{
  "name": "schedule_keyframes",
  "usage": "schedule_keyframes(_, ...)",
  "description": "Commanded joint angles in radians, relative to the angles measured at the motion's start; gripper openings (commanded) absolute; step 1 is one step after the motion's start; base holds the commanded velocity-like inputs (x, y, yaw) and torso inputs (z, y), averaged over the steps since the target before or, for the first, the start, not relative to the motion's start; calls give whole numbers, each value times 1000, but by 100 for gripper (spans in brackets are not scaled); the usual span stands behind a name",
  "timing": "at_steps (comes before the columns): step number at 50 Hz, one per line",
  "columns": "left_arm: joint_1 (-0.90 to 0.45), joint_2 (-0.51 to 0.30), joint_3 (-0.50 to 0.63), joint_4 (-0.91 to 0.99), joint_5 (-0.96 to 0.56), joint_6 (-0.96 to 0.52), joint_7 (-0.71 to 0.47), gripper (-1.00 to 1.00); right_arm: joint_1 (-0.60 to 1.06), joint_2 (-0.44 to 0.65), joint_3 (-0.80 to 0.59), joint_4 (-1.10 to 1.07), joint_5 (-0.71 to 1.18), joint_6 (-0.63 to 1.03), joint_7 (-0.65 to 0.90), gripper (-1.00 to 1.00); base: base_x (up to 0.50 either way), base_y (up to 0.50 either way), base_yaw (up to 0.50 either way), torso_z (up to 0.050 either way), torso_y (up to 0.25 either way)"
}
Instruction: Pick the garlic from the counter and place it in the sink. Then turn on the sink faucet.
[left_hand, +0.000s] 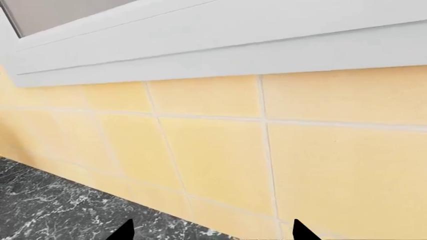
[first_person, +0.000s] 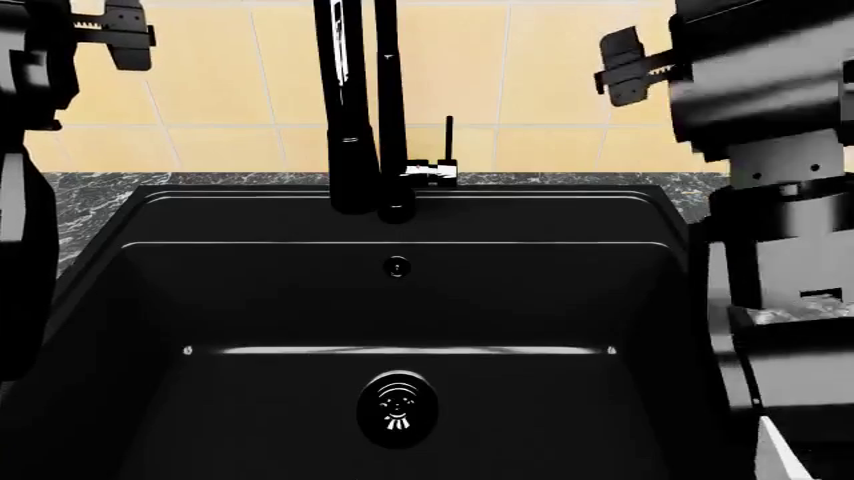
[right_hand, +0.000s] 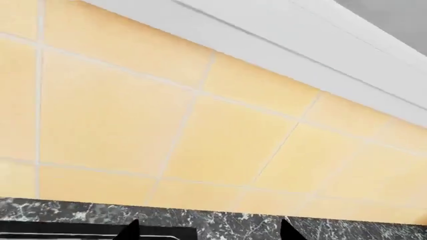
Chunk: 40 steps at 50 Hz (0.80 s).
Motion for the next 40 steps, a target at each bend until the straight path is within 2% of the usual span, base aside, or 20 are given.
schedule_keyframes(1,6,3,-25,2,-10,16,21,100,-136,-37,5,-312,-992,157,-1062,100,0,0,0,0,0)
schedule_keyframes(3,6,3,-25,2,-10,16,21,100,-177,-90,136,-339,-1292,25,-1362,100,0,0,0,0,0)
schedule_keyframes(5,7,2,-25,2,-11,16,22,100,-205,-165,306,-409,-1592,-138,-1378,100,0,0,0,0,0)
schedule_keyframes(6,7,2,-25,2,-10,16,22,100,-208,-166,317,-414,-1630,-149,-1378,100,0,0,0,0,0)
schedule_keyframes(11,-1,0,-26,3,-11,12,19,100,-223,-166,395,-440,-1659,-231,-1378,100,0,0,0,0,0)
schedule_keyframes(20,8,0,-27,2,-12,14,18,100,-235,-166,402,-430,-1682,-244,-1378,100,0,0,0,0,0)
schedule_keyframes(25,6,-4,-27,3,-12,13,20,100,-234,-166,449,-440,-1715,-292,-1378,100,0,0,0,0,0)
schedule_keyframes(35,6,-9,-30,3,-14,12,18,100,-179,-154,657,-435,-1841,-413,-1373,100,0,0,0,0,0)
schedule_keyframes(40,-1,-9,-27,3,-12,7,18,100,-205,-164,789,-518,-1884,-528,-1376,100,0,0,0,0,0)
